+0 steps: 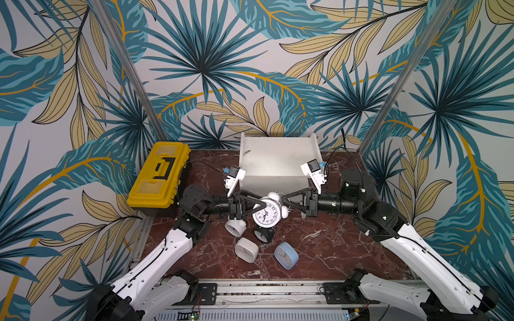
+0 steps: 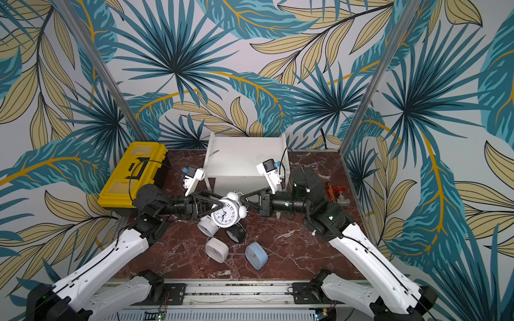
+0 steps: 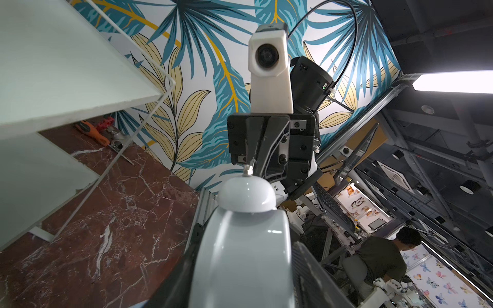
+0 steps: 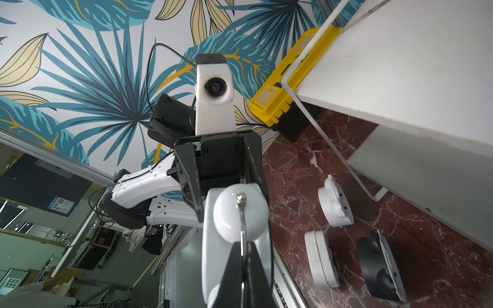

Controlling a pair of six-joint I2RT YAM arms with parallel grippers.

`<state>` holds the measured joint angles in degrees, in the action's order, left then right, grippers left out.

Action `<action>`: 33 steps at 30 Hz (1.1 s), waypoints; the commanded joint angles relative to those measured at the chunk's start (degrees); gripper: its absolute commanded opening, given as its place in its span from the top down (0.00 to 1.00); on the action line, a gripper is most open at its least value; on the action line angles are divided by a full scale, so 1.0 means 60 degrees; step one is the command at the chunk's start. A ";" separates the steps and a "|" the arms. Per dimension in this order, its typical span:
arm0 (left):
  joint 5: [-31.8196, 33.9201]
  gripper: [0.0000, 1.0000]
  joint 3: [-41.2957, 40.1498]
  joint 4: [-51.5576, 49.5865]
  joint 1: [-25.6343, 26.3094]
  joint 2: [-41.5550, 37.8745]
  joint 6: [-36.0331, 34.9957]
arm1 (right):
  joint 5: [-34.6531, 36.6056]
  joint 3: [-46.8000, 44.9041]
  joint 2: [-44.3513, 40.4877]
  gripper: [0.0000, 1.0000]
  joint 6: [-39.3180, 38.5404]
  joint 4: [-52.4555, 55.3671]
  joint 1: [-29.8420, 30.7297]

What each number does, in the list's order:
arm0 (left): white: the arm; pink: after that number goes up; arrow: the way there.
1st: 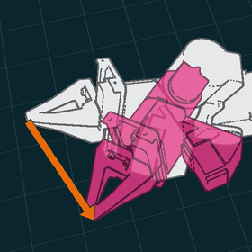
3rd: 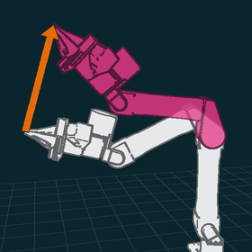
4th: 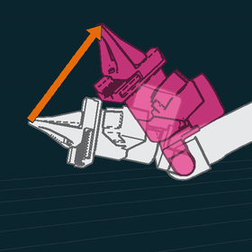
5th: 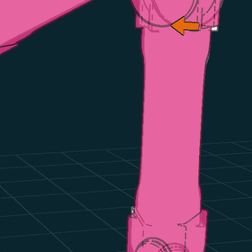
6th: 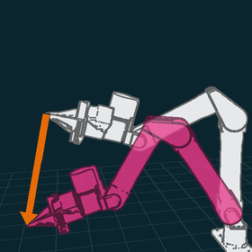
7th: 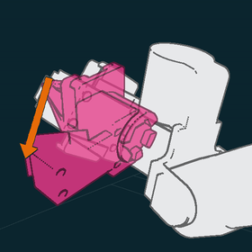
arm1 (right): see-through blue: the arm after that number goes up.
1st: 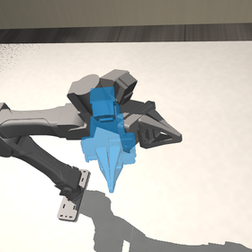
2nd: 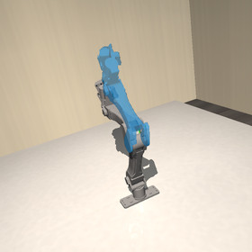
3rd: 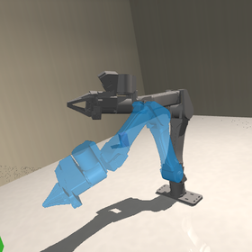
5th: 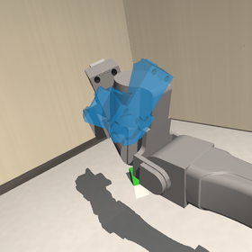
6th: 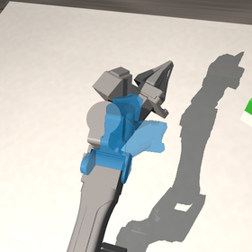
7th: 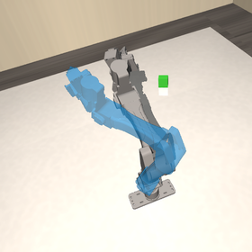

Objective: Place the alarm clocks on the shelf by style
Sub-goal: Pick up the alarm from the center of the board.

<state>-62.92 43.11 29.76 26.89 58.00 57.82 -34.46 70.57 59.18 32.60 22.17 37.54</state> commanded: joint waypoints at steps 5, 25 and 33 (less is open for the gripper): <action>0.0187 0.66 0.0087 -0.0550 0.0058 0.0027 -0.0626 | 0.0306 0.0014 0.0096 1.00 0.0181 -0.0620 -0.0090; 0.5239 0.75 -0.1807 0.1884 0.0110 -0.0923 0.1101 | 0.5148 -0.3879 -0.1243 0.07 0.3852 -0.5394 0.1653; 0.5272 0.75 -0.2172 0.2482 0.0163 -0.1002 0.1617 | 0.4257 -0.4056 -0.0083 0.22 0.4078 -0.7577 0.2090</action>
<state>-32.32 31.44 38.50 27.73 53.08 65.47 -6.66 47.24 56.90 55.61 -14.15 49.56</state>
